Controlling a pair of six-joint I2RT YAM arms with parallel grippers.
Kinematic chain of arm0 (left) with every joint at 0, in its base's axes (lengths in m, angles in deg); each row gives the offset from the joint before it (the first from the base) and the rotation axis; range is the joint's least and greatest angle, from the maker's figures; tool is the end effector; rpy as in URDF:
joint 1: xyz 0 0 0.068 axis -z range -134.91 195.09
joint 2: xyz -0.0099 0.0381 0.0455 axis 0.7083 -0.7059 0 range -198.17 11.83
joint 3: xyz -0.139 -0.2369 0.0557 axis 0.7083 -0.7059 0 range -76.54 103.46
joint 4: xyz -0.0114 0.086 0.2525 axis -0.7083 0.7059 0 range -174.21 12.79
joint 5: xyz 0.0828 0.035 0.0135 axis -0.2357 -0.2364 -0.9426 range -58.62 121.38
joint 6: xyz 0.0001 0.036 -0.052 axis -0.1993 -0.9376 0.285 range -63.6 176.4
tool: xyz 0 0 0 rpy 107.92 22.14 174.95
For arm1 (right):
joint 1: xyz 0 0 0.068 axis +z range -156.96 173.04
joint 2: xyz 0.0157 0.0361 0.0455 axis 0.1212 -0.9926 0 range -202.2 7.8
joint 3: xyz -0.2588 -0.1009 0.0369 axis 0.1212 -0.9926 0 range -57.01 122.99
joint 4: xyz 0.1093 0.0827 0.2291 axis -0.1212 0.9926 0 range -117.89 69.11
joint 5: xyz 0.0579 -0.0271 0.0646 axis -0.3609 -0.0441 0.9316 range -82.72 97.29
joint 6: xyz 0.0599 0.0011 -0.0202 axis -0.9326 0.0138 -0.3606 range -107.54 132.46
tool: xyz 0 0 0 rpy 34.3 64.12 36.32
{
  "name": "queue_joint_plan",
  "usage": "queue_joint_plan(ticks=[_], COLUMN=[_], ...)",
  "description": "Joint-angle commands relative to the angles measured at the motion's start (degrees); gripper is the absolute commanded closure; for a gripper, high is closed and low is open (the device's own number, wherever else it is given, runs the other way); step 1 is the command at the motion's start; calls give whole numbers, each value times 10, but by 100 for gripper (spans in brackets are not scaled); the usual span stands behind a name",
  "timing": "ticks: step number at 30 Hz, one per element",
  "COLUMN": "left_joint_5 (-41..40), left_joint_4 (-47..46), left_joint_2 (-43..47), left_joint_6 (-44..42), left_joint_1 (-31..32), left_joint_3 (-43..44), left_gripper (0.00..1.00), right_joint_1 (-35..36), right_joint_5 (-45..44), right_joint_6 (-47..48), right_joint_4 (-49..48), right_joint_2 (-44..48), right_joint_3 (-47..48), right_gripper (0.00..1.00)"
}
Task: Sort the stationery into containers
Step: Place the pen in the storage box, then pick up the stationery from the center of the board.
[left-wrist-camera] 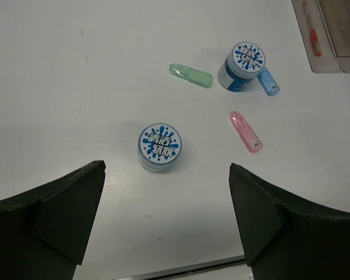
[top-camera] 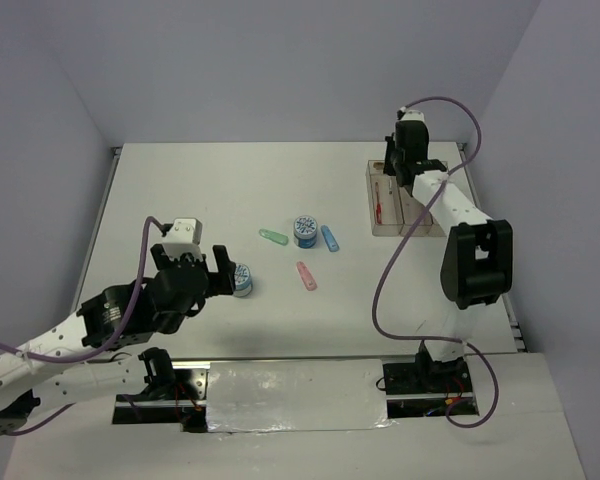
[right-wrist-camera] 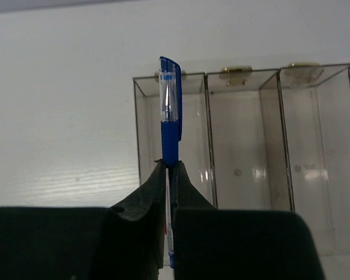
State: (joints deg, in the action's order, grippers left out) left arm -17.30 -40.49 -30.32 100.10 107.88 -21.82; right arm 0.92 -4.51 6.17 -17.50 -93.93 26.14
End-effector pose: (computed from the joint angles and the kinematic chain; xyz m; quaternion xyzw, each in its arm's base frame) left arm 0.0970 -0.1088 0.3542 -0.0681 0.8162 -0.1438 0.5555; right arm 0.4356 0.0503 0.2975 0.0402 0.8576 -0.0255 0.5121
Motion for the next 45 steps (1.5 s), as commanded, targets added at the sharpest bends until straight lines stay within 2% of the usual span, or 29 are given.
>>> queue_joint_plan(ticks=[1,5,10,15,17,18,21,24,28,30,34,35,36,37,38,40,41,42,44,45], left_joint_5=[8,24,46,64,66,67,70,73,78,79,54,34,22,11,-1,2,18,76,138,155], left_joint_4=[-8,-22,-43,-52,-54,-56,-59,-61,-67,-65,-32,-8,8,31,56,108,104,71,49,45], left_joint_2=[3,-6,-20,-28,-28,-28,-25,-21,-22,-26,-42,-47,-59,-68,-78,-109,-118,-125,-137,-137], left_joint_6=[-2,-10,-19,-20,-21,-21,-24,-23,-17,-12,30,52,67,85,102,110,92,40,3,-14], left_joint_1=[5,5,5,5,5,5,5,5,5,5,4,1,-1,-6,-14,-67,-97,-167,-238,-265], left_joint_3=[4,-4,-21,-26,-27,-27,-30,-32,-40,-41,-24,-11,-3,7,18,42,43,37,37,41], left_gripper=[1,1,1,1,1,1,1,1,1,1,1,1,1,1,1,1,1,1,1,1], right_joint_1=[-9,-15,-16,-16,-16,-16,-16,-16,-16,-9,30,55,72,90,133,183,236,258,293,323], right_joint_5=[-2,27,38,36,43,44,40,37,57,63,80,99,112,115,129,122,85,71,57,22], right_joint_6=[44,39,23,29,28,27,26,29,17,13,12,10,12,10,7,-8,-18,-29,-62,-73], right_joint_4=[16,43,-5,7,12,13,34,45,53,57,57,63,65,70,83,86,80,73,75,80], right_joint_2=[-14,-58,-78,-105,-105,-107,-116,-118,-84,-52,87,107,142,154,163,174,174,167,147,120], right_joint_3=[26,32,-22,-1,3,3,19,25,22,15,-29,-50,-60,-70,-83,-126,-142,-169,-179,-179], right_gripper=[100,100,100,100,97,86,64,49,35,34,31,24,23,4,0,0,0,0,0,0])
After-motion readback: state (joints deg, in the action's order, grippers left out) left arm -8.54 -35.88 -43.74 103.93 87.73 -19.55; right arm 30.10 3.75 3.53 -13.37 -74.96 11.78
